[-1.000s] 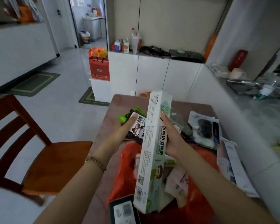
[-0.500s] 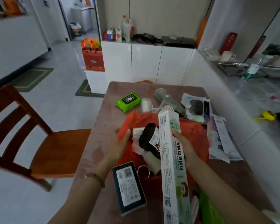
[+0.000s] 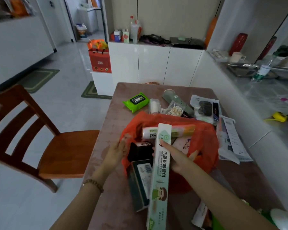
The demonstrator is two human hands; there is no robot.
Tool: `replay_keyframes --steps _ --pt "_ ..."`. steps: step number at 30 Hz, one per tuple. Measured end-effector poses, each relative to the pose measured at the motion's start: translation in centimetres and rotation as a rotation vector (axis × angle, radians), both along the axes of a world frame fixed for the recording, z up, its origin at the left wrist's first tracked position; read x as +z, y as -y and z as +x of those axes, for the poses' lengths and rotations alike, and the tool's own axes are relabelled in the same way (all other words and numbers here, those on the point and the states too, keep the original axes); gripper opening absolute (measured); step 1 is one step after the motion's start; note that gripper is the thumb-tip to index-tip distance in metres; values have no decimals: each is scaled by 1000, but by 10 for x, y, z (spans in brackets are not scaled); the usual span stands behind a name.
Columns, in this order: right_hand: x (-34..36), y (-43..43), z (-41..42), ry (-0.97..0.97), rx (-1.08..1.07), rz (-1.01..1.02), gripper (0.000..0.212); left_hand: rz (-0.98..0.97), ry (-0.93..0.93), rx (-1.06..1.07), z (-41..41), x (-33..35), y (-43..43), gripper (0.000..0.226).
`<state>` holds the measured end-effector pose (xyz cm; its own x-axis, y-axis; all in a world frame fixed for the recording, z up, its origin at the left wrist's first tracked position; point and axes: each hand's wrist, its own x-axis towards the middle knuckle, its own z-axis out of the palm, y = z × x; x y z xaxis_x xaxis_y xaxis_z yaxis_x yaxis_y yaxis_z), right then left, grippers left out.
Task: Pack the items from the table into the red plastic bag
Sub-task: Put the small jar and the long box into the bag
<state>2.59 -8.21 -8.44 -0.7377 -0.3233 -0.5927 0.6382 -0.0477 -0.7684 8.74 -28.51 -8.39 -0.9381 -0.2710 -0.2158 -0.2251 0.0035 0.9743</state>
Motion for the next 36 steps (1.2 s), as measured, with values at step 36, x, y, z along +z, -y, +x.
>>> replay_keyframes --steps 36 --pt "-31 -22 31 -372 355 523 91 220 -113 -179 -37 53 -12 35"
